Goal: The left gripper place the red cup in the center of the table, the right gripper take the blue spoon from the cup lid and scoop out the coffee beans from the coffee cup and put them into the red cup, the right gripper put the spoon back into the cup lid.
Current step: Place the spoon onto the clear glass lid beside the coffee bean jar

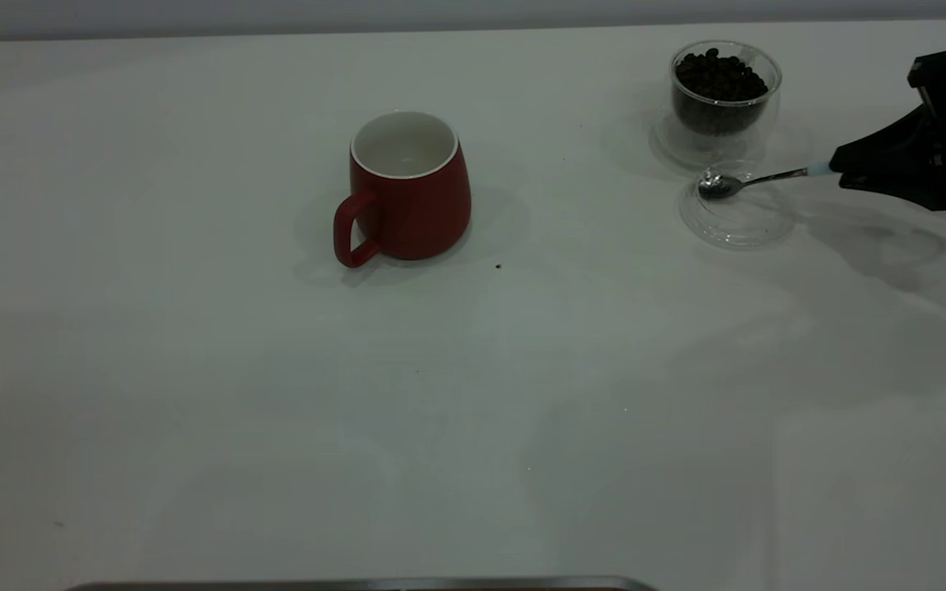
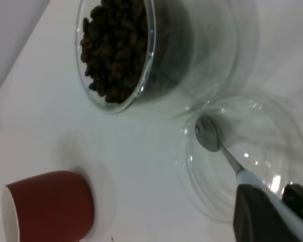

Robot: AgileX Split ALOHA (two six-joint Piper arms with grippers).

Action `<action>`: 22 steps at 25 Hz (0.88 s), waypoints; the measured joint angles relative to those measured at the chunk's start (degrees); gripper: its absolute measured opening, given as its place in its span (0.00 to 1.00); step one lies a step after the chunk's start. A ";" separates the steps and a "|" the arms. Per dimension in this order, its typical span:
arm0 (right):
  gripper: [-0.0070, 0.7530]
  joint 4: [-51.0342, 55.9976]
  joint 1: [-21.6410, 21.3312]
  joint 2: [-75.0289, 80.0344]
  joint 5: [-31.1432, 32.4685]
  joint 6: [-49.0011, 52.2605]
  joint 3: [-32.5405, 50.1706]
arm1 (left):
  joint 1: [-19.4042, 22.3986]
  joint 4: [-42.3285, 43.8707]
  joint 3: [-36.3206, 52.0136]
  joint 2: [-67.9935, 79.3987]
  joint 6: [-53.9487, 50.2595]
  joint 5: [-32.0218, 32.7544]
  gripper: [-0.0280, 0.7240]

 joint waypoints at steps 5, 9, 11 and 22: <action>0.15 0.11 0.00 1.46 1.36 -0.17 -0.06 | 0.00 0.00 0.00 0.00 0.34 0.00 0.82; 0.15 0.06 0.10 2.97 2.75 -0.17 -0.39 | 0.00 0.00 0.00 0.00 0.21 0.00 0.82; 0.16 0.06 0.29 3.23 2.89 -0.17 -0.45 | 0.00 0.00 0.00 0.00 0.16 0.00 0.82; 0.44 -1.02 0.60 4.48 -0.33 -0.43 -0.45 | 0.00 0.00 0.00 0.00 0.15 0.00 0.82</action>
